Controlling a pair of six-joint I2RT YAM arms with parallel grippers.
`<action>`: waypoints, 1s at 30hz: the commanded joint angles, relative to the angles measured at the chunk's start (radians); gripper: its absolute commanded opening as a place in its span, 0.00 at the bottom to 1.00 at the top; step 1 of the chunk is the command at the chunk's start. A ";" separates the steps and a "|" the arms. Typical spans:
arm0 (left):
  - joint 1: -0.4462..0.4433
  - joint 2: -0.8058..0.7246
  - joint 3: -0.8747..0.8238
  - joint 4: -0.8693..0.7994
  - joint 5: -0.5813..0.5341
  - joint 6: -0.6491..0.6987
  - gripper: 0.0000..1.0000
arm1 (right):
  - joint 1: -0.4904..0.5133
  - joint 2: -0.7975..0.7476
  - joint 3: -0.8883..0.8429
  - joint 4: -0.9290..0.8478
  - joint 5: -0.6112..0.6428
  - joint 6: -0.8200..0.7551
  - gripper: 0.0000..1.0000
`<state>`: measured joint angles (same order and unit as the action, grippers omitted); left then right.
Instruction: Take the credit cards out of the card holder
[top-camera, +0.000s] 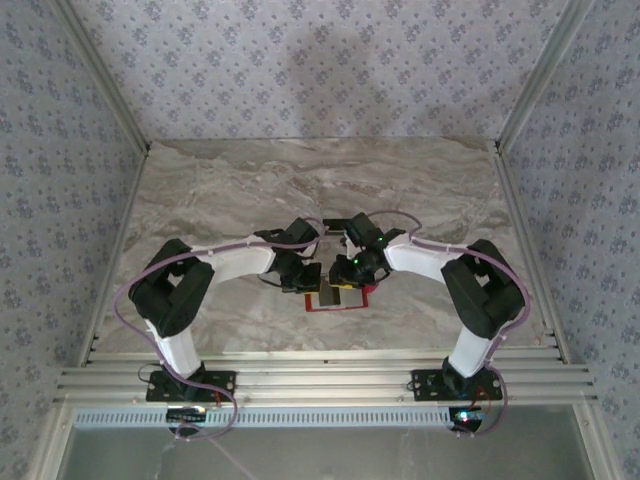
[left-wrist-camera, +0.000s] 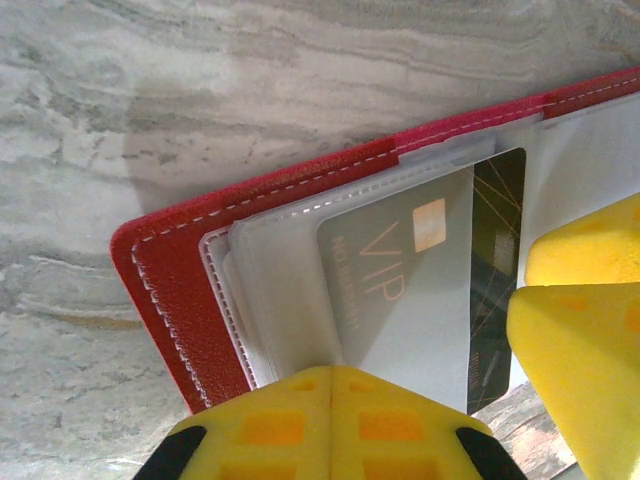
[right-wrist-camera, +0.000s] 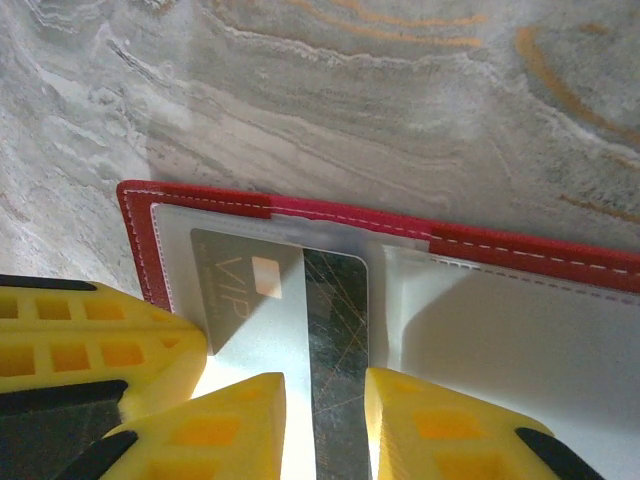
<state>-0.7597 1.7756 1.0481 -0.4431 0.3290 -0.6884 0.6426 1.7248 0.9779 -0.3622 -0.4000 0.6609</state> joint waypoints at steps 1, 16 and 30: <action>-0.007 0.031 -0.013 -0.050 -0.030 0.024 0.08 | -0.005 0.019 -0.013 -0.009 -0.012 -0.023 0.29; -0.017 0.057 0.013 -0.107 -0.062 0.035 0.06 | -0.014 -0.019 -0.073 0.101 -0.118 0.013 0.26; -0.021 0.057 0.013 -0.115 -0.070 0.032 0.05 | -0.027 -0.080 -0.136 0.193 -0.150 0.054 0.16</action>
<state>-0.7689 1.7885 1.0710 -0.4759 0.3069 -0.6704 0.6193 1.6657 0.8581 -0.2153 -0.5022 0.6930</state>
